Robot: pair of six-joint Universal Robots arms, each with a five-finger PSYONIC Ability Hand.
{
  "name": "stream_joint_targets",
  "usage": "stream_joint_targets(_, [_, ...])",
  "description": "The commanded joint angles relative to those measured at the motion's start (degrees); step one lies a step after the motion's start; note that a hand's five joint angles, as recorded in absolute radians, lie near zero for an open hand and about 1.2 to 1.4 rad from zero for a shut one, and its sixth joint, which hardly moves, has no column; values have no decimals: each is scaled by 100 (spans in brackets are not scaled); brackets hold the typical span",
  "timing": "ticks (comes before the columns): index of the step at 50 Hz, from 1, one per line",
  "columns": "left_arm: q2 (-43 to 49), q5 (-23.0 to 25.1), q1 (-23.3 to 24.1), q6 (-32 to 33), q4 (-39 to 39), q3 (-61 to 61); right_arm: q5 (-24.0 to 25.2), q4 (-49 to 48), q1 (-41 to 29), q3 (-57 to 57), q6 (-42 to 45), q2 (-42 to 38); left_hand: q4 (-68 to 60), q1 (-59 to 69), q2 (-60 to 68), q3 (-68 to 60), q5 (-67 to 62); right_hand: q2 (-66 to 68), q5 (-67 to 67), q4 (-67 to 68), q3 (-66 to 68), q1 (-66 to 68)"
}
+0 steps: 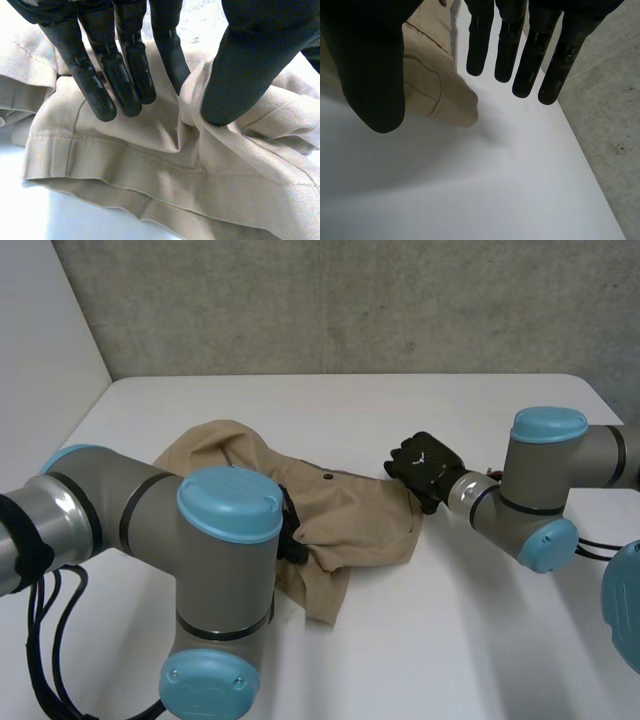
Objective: Fold the shorts.
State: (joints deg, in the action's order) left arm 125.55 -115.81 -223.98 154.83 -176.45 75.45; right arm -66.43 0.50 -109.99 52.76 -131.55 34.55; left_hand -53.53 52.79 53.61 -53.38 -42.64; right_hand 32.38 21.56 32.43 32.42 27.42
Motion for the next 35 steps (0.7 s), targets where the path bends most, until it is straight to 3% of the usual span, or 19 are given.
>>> stream_joint_targets(1, [-48, 5, -5, -5, 5, 57, -1, -6, -13, -152, -20, -62, -1051, 1125, 1043, -1066, -1140, 579, 661, 575, 576, 1076])
stream_joint_targets(8, [-92, 14, -102, -5, 5, 119, -10, 2, -13, -258, -11, -203, -1454, 1528, 1447, -1469, -1543, 1150, 1232, 1145, 1146, 1647])
stream_joint_targets(17, [-145, 40, -155, -14, 5, 154, -28, 11, -22, -407, -37, -264, -2645, 2719, 2637, -2659, -2734, 4758, 4841, 4754, 4755, 5255])
stream_joint_targets(29, [-513, 84, -348, 73, 40, 198, -116, 82, -4, -293, -723, 157, -2647, 2721, 2639, -2662, -2736, 4762, 4844, 4757, 4758, 5258])
stream_joint_targets(32, [-838, 93, -471, 441, 40, 216, -142, 406, 101, 49, -1162, 1217, -2647, 2721, 2639, -2662, -2736, 4762, 4844, 4757, 4758, 5258])
stream_joint_targets(35, [-1198, 216, -673, 1039, 58, 207, -168, 608, 206, 234, -1180, 1703, -2647, 2721, 2639, -2662, -2736, 4762, 4844, 4757, 4758, 5258])
